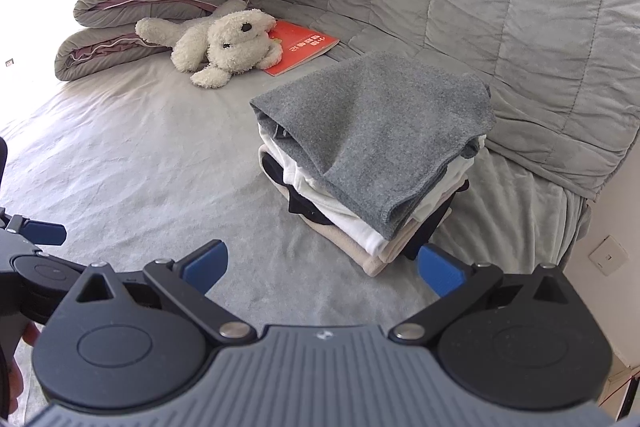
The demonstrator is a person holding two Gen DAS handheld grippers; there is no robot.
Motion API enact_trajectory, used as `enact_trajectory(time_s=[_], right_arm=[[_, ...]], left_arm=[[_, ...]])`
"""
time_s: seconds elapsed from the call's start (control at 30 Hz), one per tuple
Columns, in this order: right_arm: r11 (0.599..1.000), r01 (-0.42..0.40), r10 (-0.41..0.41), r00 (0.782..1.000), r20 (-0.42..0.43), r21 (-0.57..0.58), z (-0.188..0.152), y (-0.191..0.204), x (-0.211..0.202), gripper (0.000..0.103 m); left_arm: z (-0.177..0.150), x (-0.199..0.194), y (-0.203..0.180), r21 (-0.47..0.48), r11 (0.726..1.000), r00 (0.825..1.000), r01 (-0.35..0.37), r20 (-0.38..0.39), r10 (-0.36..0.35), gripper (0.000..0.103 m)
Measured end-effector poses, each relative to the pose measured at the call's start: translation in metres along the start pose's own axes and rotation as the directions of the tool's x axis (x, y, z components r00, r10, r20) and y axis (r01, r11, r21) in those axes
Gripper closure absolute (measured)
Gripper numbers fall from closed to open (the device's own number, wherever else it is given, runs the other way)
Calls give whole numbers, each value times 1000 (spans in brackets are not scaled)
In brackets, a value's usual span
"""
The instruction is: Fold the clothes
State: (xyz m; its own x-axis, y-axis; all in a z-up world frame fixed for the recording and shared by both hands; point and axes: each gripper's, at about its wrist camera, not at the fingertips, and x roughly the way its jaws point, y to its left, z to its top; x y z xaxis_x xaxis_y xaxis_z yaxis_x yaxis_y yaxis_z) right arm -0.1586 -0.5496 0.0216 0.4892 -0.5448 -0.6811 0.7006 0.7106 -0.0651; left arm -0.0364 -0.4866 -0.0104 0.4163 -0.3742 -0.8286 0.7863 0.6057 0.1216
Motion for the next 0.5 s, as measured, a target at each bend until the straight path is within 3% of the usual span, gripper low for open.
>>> enact_trajectory(time_s=[0.5], right_arm=[[1000, 7, -8, 1000, -23, -19, -2, 3, 5, 0]], left_arm=[[0, 0, 0, 6, 1000, 1000, 3, -3, -3, 1]])
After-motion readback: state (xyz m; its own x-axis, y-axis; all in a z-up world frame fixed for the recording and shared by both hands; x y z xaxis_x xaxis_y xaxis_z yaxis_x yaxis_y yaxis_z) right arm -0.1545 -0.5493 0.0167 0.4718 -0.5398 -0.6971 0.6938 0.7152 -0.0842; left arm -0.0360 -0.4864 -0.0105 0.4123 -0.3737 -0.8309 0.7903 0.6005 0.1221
